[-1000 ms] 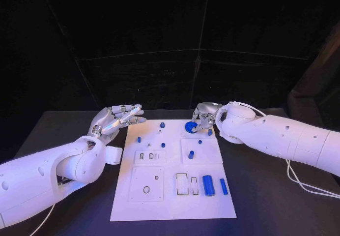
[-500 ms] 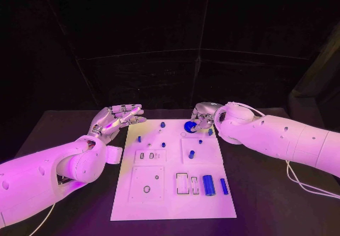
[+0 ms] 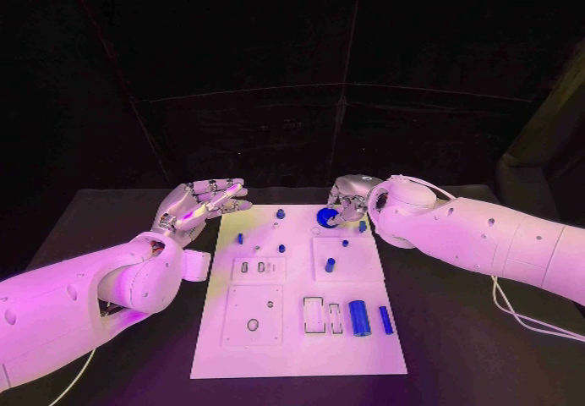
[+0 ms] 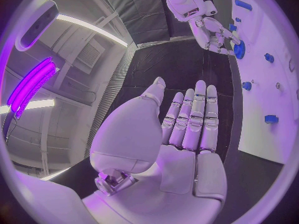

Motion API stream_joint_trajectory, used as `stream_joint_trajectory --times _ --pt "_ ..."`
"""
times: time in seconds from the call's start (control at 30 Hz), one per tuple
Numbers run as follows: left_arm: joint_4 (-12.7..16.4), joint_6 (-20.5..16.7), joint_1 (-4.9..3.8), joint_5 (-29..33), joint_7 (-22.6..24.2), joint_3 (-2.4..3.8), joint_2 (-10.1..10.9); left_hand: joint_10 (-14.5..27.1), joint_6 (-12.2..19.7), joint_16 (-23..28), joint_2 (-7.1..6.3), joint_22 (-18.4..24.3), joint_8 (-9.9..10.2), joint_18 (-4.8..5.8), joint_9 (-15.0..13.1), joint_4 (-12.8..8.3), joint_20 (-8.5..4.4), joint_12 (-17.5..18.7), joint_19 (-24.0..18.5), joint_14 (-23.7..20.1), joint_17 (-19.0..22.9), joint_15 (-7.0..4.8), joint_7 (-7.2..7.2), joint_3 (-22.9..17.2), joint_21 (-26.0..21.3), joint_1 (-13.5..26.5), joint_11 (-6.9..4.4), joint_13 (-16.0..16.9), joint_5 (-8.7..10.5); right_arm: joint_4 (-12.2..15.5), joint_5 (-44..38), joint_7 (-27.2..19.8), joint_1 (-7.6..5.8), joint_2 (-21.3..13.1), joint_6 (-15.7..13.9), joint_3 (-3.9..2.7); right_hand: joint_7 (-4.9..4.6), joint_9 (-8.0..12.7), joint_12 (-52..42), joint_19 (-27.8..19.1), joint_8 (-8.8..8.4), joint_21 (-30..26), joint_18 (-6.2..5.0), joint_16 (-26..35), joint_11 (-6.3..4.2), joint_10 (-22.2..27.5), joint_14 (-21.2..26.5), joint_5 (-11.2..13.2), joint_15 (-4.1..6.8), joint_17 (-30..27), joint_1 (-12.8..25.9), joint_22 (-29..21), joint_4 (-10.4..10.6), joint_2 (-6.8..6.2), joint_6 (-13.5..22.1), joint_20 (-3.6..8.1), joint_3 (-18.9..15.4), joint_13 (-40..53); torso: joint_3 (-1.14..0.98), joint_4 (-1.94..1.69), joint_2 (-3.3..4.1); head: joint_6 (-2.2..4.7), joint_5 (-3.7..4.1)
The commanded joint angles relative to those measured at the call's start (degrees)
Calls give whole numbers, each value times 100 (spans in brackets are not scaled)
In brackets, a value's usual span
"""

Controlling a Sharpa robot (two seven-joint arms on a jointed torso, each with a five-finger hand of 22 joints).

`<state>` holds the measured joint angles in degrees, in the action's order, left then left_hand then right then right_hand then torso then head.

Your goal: Assemble the parts on the task board

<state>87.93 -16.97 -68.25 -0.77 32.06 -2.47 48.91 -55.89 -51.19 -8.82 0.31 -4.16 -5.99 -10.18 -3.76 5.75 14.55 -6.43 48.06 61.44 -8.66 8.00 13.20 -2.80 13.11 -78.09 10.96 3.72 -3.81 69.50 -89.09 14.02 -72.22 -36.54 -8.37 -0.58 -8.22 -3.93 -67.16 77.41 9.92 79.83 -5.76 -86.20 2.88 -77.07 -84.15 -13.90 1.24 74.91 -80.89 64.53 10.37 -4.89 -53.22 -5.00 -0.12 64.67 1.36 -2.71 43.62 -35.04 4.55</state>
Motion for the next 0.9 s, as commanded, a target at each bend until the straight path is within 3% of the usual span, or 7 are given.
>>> stream_joint_trajectory --times 0.03,0.2,0.33,0.53,0.73,0.9 --pt "4 75 -8 -28 10 4 -6 0 8 33 68 5 30 -43 1 -40 37 19 20 15 -7 25 79 -7 -25 -6 -1 -5 10 -9 -52 -38 -11 13 77 -2 6 5 27 20 -33 26 79 -38 17 42 -402 -28 0 531 44 6 28 -20 32 11 13 -7 0 1 2 -5 1" --pt "3 77 -8 -28 6 4 -7 1 8 36 71 6 32 -43 1 -49 36 21 22 17 -8 25 79 -10 -26 -13 -1 -5 10 -42 -52 -34 -11 27 246 -2 6 -1 11 23 -24 29 81 -37 18 33 -400 -62 -4 527 59 15 45 13 14 6 49 21 -2 4 2 -19 -2" --pt "3 83 -8 -28 -1 4 -9 1 9 37 72 7 33 -43 2 -52 36 22 22 18 -8 25 79 -11 -27 -16 -1 -5 10 -64 -41 -46 -11 43 327 -2 19 -15 -37 23 10 31 80 -39 6 1 -399 -292 3 532 46 19 42 76 -73 8 131 94 -2 5 4 -29 2" --pt "5 87 -8 -28 -7 4 -8 1 9 42 79 8 36 -43 2 -64 36 24 24 20 -9 24 79 -16 -29 -26 0 -6 9 -80 -26 -36 -11 63 288 -2 52 -25 -173 37 64 45 84 -44 -31 -109 -400 -428 33 547 -22 48 8 256 -266 31 348 267 -1 1 3 -31 0" --pt "14 88 -8 -28 -10 4 1 1 9 42 79 8 36 -43 2 -65 36 25 25 21 -9 24 79 -17 -30 -28 0 -6 9 -36 -170 -5 -10 56 -141 -2 120 -28 -356 78 108 79 98 -67 -92 -241 -413 -197 85 612 -225 124 -147 408 -484 75 708 489 0 0 -2 -41 -4" --pt "23 88 -8 -28 -9 4 9 1 8 45 83 9 37 -43 1 -72 36 26 26 22 -10 24 78 -20 -31 -34 -1 -6 9 123 -498 6 1 30 -701 -2 161 -30 -529 150 114 138 124 -105 -127 -356 -433 -183 116 713 -258 255 -275 368 -636 112 982 693 -3 3 -3 -24 -14"
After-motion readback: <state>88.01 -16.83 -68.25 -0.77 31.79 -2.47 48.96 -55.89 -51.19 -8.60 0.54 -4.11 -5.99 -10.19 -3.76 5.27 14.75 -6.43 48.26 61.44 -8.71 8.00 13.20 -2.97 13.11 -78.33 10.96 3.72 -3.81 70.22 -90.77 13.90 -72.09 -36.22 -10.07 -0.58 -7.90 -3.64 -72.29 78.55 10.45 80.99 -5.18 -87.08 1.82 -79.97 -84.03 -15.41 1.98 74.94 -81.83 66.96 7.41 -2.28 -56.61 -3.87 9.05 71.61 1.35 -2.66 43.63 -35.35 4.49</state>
